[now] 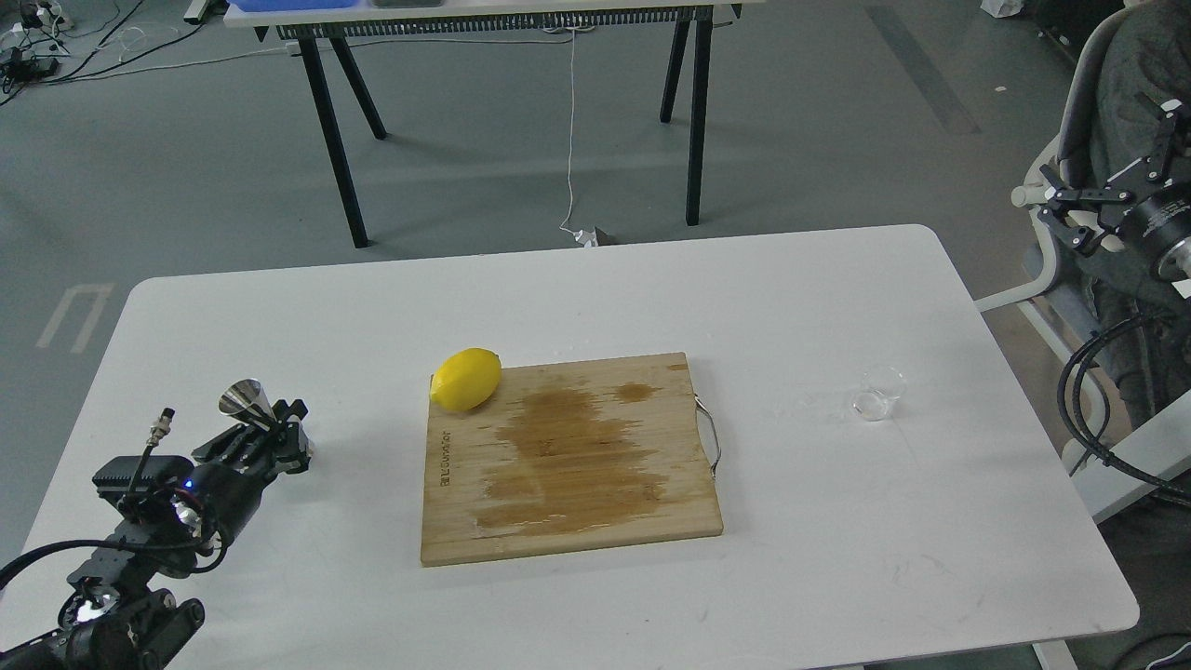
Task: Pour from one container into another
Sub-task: 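Lift the jigger and carry it onto the wooden cutting board, then set the jigger upright on the board and open the left hand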
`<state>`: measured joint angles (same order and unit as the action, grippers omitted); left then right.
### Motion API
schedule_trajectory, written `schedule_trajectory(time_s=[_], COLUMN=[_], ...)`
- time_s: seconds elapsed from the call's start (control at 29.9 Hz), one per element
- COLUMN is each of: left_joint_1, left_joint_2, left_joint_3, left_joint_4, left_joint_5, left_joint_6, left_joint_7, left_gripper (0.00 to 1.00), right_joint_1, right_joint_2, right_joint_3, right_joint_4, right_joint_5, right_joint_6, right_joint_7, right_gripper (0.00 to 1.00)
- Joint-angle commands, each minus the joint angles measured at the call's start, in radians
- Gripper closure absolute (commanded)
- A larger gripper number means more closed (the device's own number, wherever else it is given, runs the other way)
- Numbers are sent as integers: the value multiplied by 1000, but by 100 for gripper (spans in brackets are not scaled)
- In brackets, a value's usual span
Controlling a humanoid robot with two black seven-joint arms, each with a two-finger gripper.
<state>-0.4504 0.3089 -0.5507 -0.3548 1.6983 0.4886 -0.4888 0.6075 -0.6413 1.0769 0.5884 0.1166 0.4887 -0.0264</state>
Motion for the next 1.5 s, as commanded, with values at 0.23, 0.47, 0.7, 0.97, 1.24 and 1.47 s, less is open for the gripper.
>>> schedule_trajectory(time_s=[0.23,0.47,0.7,0.97,1.24,1.47], left_joint_1=[-238,-278,-165,-139,-140,-143], left_joint_2=[102,-49,-309,-309,-309,-309], left_joint_3=[5,141,287,304,290,288], left_joint_4=[-286,-463,-363,-179,-116,-121], left_joint_5=[11,174,379,445,436,411], left_joint_6=[0,0,0,0,0,0], left_joint_7=[0,0,0,0,0,0], left_gripper=[97,97,96,96,95,77], right_joint_1=[11,20,32,46,46,44], right_joint_2=[6,2,-1,2,6,14], right_joint_3=[-5,-23,-43,-46,-46,-46], right_joint_4=[-21,-94,-98,-90,-88,-88], right_joint_5=[-2,-2,-3,-3,-3,-3], right_joint_6=[0,0,0,0,0,0], right_joint_7=[-9,-14,-14,-14,-14,-14], right_gripper=[1,1,1,1,1,1])
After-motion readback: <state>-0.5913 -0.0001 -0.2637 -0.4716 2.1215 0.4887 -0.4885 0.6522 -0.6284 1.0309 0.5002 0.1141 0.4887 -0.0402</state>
